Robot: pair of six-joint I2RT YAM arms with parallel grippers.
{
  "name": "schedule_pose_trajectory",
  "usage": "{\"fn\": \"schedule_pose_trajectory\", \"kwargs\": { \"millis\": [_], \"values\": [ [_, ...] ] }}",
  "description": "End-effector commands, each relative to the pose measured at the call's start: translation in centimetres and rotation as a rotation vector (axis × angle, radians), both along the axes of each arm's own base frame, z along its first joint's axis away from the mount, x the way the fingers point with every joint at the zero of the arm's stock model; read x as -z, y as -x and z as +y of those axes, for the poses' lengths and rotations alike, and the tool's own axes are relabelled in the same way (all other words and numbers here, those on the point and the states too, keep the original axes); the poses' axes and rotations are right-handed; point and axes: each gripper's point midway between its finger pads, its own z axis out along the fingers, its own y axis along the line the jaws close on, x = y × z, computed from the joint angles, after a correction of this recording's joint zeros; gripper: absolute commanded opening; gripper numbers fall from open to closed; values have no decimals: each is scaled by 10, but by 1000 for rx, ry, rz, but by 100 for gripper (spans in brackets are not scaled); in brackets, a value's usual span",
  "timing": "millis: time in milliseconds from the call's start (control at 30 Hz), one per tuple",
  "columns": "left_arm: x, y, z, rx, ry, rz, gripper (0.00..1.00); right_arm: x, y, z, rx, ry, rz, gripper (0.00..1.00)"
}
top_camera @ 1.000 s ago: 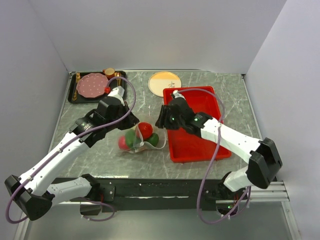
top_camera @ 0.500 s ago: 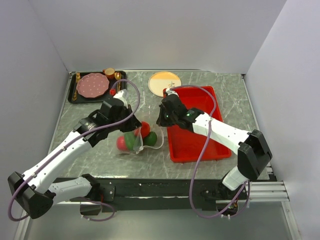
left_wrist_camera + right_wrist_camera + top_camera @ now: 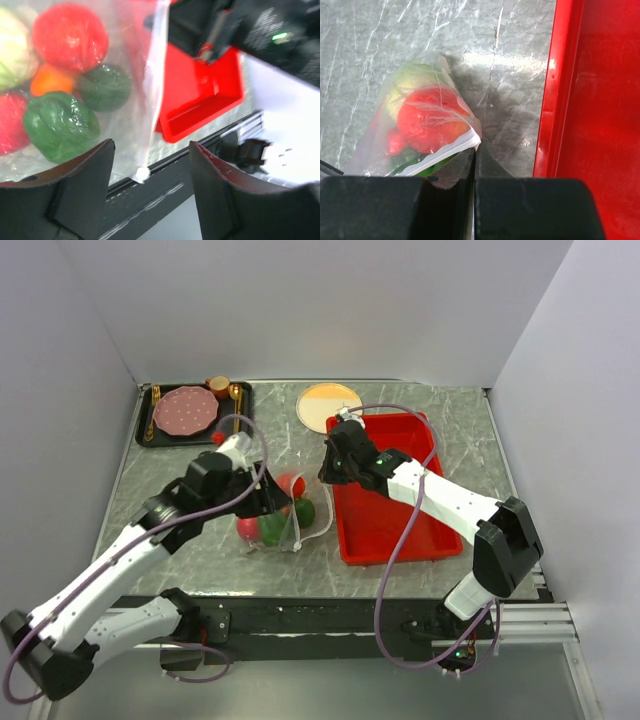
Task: Place the food in the zip-top bag and seal the zipper
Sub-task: Zip the zipper food storage bag at the center of the board.
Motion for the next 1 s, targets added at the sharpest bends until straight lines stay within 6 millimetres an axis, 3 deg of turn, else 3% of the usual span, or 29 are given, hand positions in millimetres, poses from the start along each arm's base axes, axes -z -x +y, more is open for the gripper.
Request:
{"fn": "schedule_pose_trajectory", "kwargs": {
  "millis": [0,33,133,167,233,267,333,367,733,967],
  "values": [
    [-35,-3,18,-148,120,-81,69,-15,-10,1,16,-11,-38,0],
    [-40,-1,19,-163,164,-85,70,-15,-10,2,18,-12,-40,0],
    [-28,13,18,-205,308,-12,65,-16,-10,1,31,-20,-33,0],
    [-12,20,22,-248,357,41,67,-16,-10,0,34,-23,-33,0],
    [-12,31,23,-252,447,54,67,-17,-8,2,38,-35,-25,0],
    [6,34,23,-276,471,112,67,-18,-8,2,40,-43,-25,0],
    [8,35,29,-317,523,109,68,-22,-8,3,46,-59,-26,0],
    [18,36,29,-341,543,148,68,-26,-8,3,46,-65,-35,0],
    [58,47,-7,-335,599,339,68,-38,-20,1,100,-72,-56,0],
    [80,55,-13,-362,663,413,72,-41,-26,-3,131,-90,-51,0]
  ]
}}
